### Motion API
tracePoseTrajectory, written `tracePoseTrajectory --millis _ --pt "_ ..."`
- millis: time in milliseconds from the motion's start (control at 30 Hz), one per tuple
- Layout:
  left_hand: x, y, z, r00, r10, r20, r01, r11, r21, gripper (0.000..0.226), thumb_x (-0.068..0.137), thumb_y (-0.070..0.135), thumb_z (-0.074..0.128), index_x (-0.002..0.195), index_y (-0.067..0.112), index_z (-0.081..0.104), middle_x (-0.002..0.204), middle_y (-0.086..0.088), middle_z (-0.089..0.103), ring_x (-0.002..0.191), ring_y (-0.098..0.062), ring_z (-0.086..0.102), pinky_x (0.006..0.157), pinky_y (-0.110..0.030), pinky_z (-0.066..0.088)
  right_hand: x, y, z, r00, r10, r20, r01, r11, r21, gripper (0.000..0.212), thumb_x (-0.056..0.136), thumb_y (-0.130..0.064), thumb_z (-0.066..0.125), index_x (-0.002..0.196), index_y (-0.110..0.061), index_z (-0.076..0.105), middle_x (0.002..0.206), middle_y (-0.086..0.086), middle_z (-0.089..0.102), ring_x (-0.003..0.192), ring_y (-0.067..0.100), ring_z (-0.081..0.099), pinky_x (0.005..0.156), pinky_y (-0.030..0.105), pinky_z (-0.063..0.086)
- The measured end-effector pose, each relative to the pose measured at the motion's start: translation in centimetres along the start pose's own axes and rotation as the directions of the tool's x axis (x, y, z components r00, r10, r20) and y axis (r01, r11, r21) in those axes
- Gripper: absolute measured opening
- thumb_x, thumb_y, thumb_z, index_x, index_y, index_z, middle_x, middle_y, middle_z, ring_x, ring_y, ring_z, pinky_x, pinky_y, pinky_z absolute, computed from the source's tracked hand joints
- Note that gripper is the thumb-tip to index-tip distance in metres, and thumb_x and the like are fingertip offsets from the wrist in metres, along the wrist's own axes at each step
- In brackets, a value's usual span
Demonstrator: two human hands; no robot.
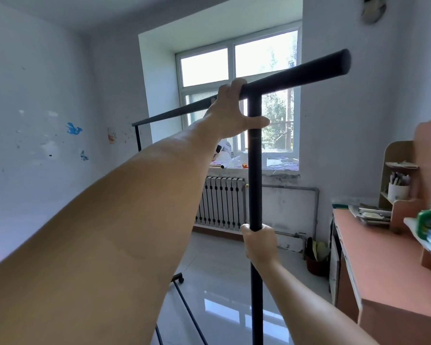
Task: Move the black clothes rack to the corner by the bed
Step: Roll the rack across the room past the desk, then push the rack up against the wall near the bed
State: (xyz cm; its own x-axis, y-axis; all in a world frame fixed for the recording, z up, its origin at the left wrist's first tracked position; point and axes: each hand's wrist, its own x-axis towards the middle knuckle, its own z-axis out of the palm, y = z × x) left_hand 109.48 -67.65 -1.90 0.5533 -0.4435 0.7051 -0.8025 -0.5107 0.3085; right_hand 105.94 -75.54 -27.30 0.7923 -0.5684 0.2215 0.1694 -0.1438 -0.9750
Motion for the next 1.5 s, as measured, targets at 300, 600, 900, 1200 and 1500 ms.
tracePoseTrajectory --millis 300,600,900,1200,1500 --pt "5.1 -7.3 2.4 0.997 -0.065 -0.028 0.067 0.996 0.057 0.085 0.065 0.049 0.077 0.133 0.02 0.034 0.135 -0.008 0.038 0.124 -0.024 0.043 0.103 -0.043 0.042 8.2 1.6 5.1 0.98 0.025 0.197 -0.036 0.998 0.048 0.031 0.073 -0.005 0.051 0.048 -0.017 0.037 0.031 -0.013 0.033 0.038 0.014 0.031 0.041 0.025 0.029" --pt "9.9 -13.9 4.6 0.991 -0.114 -0.068 0.12 0.987 0.104 0.082 0.069 0.046 0.076 0.134 0.019 0.033 0.139 -0.006 0.036 0.126 -0.018 0.042 0.094 -0.029 0.036 16.6 3.3 10.1 0.948 0.045 0.314 -0.067 0.996 0.059 0.028 0.072 -0.007 0.05 0.051 -0.017 0.034 0.036 -0.01 0.032 0.038 0.013 0.03 0.038 0.022 0.028" --pt "13.4 -19.8 6.1 0.98 -0.166 -0.106 0.18 0.972 0.149 0.079 0.073 0.04 0.074 0.135 0.016 0.032 0.138 -0.008 0.035 0.122 -0.016 0.04 0.092 -0.026 0.035 22.9 4.4 15.4 0.917 0.057 0.394 -0.091 0.993 0.069 0.028 0.07 -0.008 0.047 0.05 -0.018 0.031 0.032 -0.013 0.028 0.037 0.012 0.027 0.037 0.021 0.027" --pt "17.2 -26.5 7.3 0.972 -0.205 -0.113 0.221 0.961 0.164 0.077 0.077 0.039 0.072 0.137 0.018 0.029 0.141 -0.006 0.033 0.129 -0.017 0.038 0.095 -0.027 0.035 29.0 5.8 21.1 0.899 0.042 0.436 -0.09 0.992 0.091 0.029 0.071 -0.005 0.047 0.05 -0.018 0.031 0.038 -0.009 0.029 0.04 0.014 0.027 0.042 0.026 0.027" --pt "21.8 -35.0 8.1 0.967 -0.207 -0.148 0.235 0.949 0.212 0.079 0.072 0.045 0.073 0.135 0.019 0.033 0.139 -0.005 0.037 0.124 -0.023 0.041 0.101 -0.036 0.039 35.4 6.6 27.6 0.884 0.036 0.465 -0.082 0.994 0.078 0.027 0.073 -0.002 0.046 0.053 -0.015 0.034 0.05 0.004 0.032 0.044 0.017 0.028 0.044 0.028 0.027"
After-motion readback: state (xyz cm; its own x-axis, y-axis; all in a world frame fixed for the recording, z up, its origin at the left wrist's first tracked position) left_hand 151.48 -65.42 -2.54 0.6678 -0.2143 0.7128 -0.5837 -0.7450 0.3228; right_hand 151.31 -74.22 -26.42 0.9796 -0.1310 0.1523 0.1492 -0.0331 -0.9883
